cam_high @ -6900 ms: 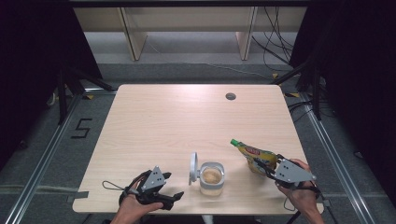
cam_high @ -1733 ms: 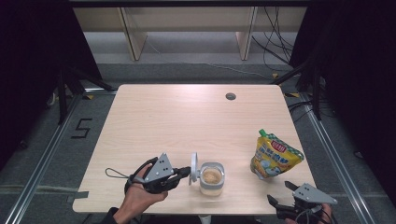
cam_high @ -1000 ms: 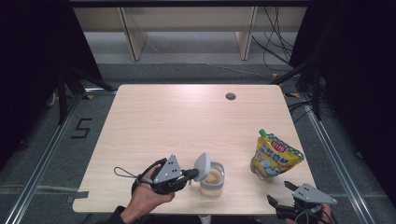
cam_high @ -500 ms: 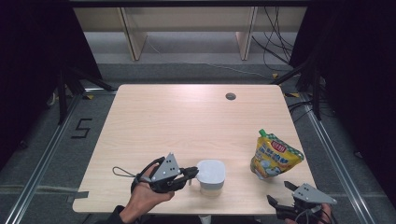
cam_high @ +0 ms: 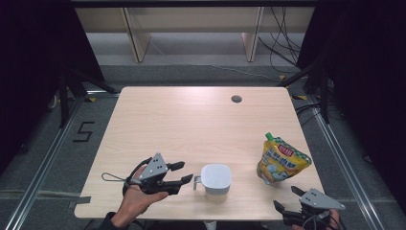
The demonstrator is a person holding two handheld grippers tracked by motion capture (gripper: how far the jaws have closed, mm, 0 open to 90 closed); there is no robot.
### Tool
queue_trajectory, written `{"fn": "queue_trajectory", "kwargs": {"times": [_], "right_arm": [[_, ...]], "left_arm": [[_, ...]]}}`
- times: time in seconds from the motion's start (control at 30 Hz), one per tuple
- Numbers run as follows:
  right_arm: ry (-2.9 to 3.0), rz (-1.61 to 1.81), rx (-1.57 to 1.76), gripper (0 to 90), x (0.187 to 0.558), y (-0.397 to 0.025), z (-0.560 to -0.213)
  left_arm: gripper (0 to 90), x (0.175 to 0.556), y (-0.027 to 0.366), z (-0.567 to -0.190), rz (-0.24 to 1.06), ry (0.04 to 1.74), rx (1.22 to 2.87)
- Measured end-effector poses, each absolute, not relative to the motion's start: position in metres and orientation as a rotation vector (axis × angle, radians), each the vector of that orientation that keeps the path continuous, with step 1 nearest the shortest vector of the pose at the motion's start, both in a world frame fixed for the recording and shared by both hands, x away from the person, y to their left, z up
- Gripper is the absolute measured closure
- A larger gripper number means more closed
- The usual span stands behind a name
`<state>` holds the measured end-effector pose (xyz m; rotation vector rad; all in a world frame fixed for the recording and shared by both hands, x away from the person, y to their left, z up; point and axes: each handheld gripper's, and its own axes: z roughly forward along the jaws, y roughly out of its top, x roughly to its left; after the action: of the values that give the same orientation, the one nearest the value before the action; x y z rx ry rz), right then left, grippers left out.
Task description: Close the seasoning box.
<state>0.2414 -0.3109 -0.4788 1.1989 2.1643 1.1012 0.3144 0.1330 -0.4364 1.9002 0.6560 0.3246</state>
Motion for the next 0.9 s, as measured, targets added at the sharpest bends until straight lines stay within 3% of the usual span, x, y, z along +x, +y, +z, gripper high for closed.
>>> {"fn": "queue_trajectory", "kwargs": {"times": [0.43, 0.6, 0.9], "right_arm": [[2.172, 1.101, 1.183, 21.0, 0.241, -0.31, -0.478], [2.21, 1.119, 1.156, 21.1, 0.243, -0.31, -0.479], [2.206, 1.114, 1.17, 20.5, 0.241, -0.306, -0.479]], "left_arm": [[37.6, 0.301, 0.149, -0.461, 0.301, 0.707, 1.953], [31.1, 0.297, 0.152, -0.471, 0.311, 0.645, 2.04], [27.3, 0.283, 0.15, -0.481, 0.311, 0.651, 2.111]]}}
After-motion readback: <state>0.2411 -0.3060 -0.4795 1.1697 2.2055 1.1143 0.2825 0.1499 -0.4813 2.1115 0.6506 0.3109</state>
